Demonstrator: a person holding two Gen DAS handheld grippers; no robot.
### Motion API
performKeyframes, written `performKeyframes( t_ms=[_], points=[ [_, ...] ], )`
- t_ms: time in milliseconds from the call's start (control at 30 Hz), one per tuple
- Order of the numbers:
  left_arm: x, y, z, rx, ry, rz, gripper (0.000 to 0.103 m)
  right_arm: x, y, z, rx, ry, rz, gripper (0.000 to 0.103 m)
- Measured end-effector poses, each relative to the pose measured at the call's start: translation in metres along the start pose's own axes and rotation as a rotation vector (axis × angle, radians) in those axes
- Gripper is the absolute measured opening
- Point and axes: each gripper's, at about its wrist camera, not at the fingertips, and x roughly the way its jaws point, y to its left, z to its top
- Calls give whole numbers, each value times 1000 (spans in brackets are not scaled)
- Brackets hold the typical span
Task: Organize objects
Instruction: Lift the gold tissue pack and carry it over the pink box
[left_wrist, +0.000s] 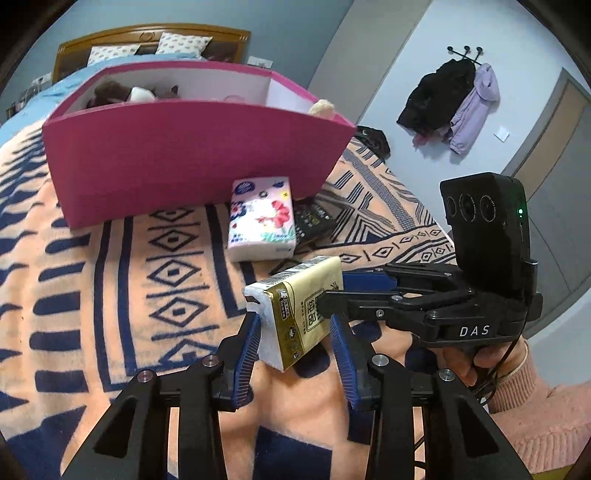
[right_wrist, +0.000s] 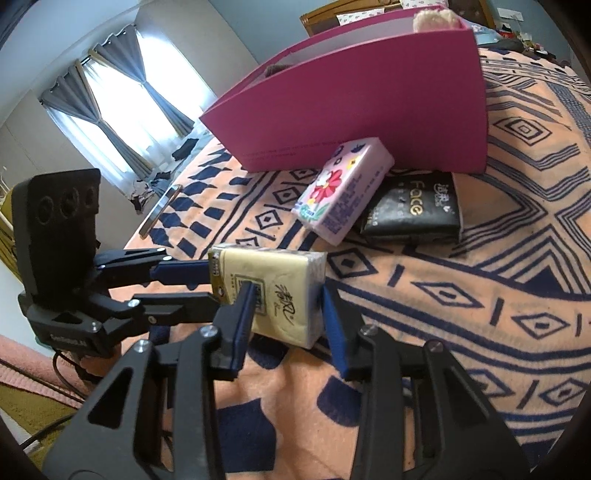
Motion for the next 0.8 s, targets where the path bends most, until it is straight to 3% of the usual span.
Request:
performKeyframes(
  t_ms=[800],
  points=[
    [-16,-20,39,87,-89,13,39,-42,21,33,-93,-136,-69,40]
  ],
)
